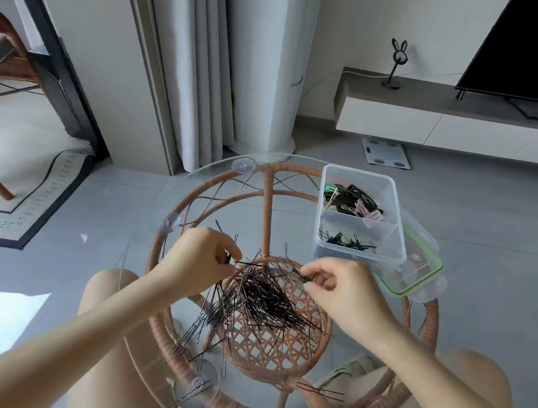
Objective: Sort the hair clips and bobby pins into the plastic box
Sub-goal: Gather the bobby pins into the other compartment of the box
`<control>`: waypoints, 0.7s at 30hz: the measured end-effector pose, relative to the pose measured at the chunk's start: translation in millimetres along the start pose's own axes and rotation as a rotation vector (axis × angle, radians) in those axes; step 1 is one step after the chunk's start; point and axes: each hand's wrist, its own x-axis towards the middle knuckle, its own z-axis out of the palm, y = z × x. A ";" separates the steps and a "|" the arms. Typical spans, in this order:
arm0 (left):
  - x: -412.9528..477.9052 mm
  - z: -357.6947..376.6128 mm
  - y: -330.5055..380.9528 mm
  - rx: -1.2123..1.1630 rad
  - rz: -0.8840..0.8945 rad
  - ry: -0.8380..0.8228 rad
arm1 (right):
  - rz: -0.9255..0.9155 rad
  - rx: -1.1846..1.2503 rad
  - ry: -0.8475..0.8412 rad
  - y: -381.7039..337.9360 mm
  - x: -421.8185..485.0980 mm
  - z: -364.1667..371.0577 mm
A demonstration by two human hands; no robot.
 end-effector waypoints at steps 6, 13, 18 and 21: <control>7.2 -18.4 8.9 -0.037 0.005 0.036 | -0.047 0.042 0.109 -2.3 19.1 -57.3; 19.0 -34.0 25.4 -0.052 0.065 0.074 | -0.108 -0.244 -0.121 24.9 73.5 -91.3; 29.8 -42.3 56.2 -0.043 0.142 0.074 | -0.056 -0.318 -0.442 38.8 89.7 -71.9; 41.0 -42.8 80.0 -0.049 0.223 0.073 | -0.038 -0.237 -0.388 39.8 91.4 -73.3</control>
